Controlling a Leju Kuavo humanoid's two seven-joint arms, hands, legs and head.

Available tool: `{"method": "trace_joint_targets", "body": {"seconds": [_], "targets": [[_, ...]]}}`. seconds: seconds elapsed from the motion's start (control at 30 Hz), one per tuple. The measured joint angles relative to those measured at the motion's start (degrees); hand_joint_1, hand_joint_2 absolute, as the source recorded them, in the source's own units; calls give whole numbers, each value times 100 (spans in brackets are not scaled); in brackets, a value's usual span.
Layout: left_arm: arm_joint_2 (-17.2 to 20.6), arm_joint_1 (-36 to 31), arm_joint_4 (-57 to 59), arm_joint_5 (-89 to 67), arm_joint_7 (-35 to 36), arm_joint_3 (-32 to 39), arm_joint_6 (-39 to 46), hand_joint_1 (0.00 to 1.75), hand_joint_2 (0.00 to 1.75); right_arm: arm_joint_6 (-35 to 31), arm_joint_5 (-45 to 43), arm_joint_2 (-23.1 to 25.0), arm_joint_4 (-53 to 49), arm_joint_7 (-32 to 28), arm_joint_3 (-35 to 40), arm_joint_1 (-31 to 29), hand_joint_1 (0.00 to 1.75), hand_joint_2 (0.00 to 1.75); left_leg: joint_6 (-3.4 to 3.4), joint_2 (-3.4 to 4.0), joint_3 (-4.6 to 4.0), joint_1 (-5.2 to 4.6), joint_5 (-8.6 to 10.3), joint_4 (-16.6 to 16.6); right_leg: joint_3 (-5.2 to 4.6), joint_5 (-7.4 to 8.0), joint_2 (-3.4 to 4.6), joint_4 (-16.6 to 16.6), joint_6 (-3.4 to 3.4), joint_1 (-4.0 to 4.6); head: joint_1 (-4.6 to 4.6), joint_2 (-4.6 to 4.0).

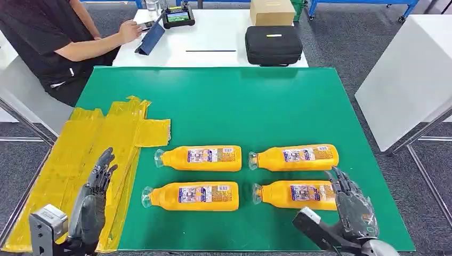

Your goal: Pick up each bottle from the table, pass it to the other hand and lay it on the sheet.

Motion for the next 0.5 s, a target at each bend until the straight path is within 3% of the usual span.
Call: {"method": "trace_joint_targets", "body": {"seconds": [0.5], "targets": [[85,-100,88,20,0,-96,11,0,0,203,-9,122,415,-20,-171,-232,0,175,0,0,-2,0,-1,0,0,0,0,0,0,0,0,0]]}}
